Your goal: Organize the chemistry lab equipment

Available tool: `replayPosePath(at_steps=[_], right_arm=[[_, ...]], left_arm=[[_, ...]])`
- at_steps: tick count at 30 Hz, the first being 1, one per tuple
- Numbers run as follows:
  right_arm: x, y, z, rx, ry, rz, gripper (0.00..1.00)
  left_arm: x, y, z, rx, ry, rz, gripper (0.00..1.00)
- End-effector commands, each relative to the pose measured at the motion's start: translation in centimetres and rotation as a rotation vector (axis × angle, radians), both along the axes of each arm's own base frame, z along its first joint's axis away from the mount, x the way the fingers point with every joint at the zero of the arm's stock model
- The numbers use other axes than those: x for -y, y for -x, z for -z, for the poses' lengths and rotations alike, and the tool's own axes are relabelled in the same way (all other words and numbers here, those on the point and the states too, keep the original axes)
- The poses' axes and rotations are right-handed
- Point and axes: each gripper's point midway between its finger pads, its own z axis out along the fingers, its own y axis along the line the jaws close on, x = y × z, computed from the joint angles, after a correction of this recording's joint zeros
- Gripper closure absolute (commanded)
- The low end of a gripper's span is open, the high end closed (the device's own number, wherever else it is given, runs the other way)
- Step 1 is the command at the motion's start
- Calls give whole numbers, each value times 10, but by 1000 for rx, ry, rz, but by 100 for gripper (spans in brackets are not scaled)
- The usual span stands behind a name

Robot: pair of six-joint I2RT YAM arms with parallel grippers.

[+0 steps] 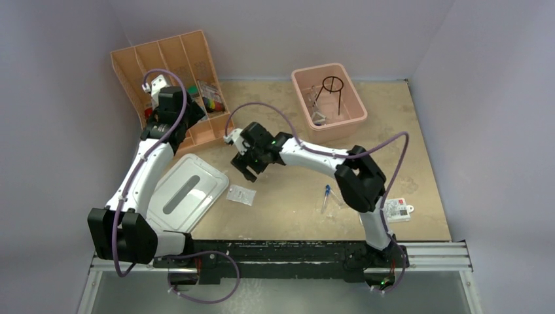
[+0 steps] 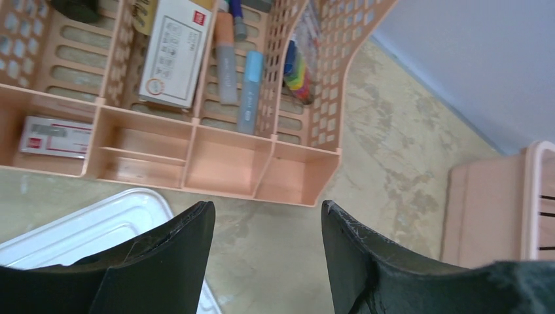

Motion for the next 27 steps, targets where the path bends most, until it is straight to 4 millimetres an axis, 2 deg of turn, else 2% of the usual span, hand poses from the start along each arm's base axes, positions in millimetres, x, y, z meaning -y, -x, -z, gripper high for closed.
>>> replayPosePath(at_steps=[1,8,15,18,23,24,27], right_arm=[[-23,18,2,-10,-16,-80,23],[-53,47,27,-33,27,-173,22],[-62,48,44,-24,64,-169,24],[-62,48,51,-25,77,-160,29],[-49,44,66,-16,158,-100,41],[-45,49,70,-46,167,-94,44],[-34,48,76,-43,195,-58,56]], left_arm=[[-21,6,-34,51,-100,-56,40],[-20,6,-32,39,-102,-44,39],[-17,5,-35,31,-104,-23,39],[-17,5,-35,29,-103,-22,39],[-14,5,-33,24,-99,-12,39],[-14,4,-33,27,-96,-10,39],[-12,3,-31,28,-87,-2,39]])
